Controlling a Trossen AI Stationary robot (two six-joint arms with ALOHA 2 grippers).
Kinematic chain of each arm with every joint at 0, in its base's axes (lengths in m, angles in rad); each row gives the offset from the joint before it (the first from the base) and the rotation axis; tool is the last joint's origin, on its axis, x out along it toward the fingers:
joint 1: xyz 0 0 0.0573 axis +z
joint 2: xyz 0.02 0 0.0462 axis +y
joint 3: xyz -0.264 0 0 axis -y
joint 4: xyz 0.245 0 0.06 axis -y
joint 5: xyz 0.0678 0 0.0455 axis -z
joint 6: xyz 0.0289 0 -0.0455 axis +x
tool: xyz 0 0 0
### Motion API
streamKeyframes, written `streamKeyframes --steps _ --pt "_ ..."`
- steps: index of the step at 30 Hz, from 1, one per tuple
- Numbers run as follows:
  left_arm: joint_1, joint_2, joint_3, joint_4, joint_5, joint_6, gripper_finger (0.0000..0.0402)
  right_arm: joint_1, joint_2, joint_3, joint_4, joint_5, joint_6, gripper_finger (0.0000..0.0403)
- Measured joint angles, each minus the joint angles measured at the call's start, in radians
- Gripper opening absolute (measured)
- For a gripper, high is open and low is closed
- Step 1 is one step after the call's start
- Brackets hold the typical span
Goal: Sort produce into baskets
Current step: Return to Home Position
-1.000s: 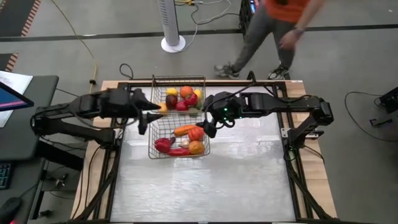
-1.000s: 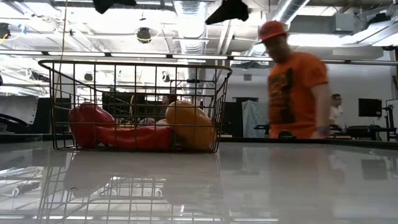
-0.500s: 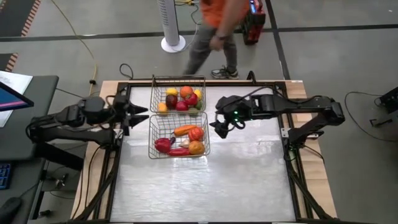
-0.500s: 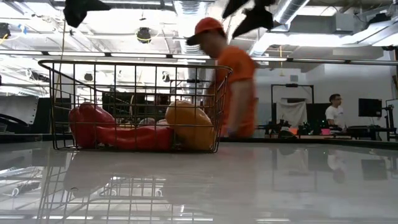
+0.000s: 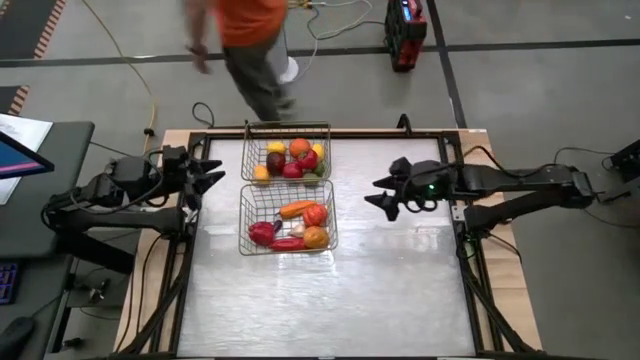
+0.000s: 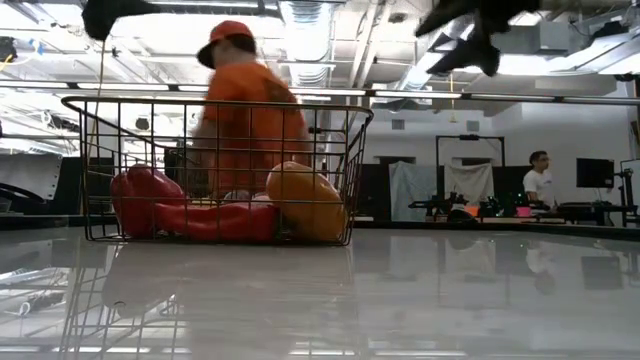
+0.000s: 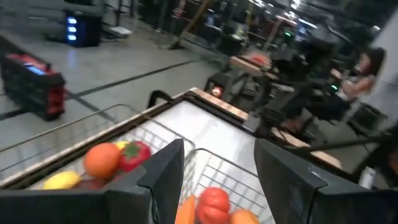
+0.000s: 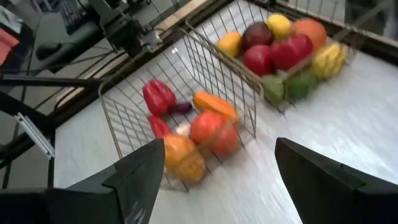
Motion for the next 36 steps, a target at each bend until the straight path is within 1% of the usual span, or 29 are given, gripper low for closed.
streamKeyframes --steps 4,6,11,15,18,21,24,29,36 --pt "0.0 -0.047 -0.076 0.028 -0.063 -0.072 0.0183 0.0 -0.1 -0.114 0.013 0.005 0.04 0.033" --pt "0.0 -0.072 -0.119 0.051 -0.082 -0.117 0.0183 0.001 -0.152 -0.173 0.054 0.004 0.062 0.033" --pt "0.0 -0.119 -0.187 0.113 -0.153 -0.158 0.0183 0.002 -0.288 -0.288 0.086 0.0 0.101 0.033" --pt "0.0 -0.152 -0.193 0.124 -0.236 -0.18 0.0183 0.001 -0.398 -0.372 0.11 -0.001 0.135 0.033" --pt "0.0 -0.195 -0.192 0.163 -0.254 -0.159 0.0183 0.001 -0.491 -0.432 0.129 0.002 0.15 0.033" --pt "0.0 -0.233 -0.192 0.129 -0.291 -0.144 0.0183 -0.001 -0.579 -0.49 0.138 0.025 0.158 0.033" --pt "0.0 -0.286 -0.218 0.103 -0.347 -0.168 0.0183 -0.015 -0.662 -0.544 0.158 0.043 0.169 0.033" --pt "0.0 -0.35 -0.298 0.133 -0.335 -0.247 0.0183 -0.039 -0.786 -0.617 0.158 0.046 0.194 0.033" --pt "0.0 -0.362 -0.406 0.209 -0.313 -0.277 0.0183 -0.045 -0.923 -0.704 0.154 0.046 0.234 0.033"
